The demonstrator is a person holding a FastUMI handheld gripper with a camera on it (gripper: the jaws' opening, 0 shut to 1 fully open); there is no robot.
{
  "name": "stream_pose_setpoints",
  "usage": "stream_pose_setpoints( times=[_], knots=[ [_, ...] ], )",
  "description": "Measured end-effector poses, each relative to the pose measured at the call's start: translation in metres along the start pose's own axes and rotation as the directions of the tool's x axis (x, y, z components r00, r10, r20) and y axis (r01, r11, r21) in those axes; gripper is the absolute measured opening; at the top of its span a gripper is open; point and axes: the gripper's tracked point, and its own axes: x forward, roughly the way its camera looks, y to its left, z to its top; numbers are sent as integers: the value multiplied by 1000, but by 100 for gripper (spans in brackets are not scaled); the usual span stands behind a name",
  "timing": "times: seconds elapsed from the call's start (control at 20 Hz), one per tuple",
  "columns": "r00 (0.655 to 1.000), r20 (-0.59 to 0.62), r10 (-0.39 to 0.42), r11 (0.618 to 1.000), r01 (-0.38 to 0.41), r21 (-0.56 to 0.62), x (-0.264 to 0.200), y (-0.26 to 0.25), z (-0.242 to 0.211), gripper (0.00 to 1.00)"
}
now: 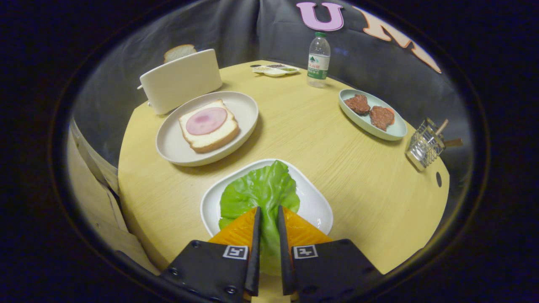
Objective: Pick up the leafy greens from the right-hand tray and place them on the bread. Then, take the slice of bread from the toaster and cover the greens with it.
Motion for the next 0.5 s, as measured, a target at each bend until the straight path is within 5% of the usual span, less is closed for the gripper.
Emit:
stream_pose_setpoints(
  times=[0.1,0.5],
  knots=[
    [1000,8,5,1000,-5,-17,5,1,-1,4],
    [999,34,-2,999,1,51,-9,-1,9,3]
  ],
)
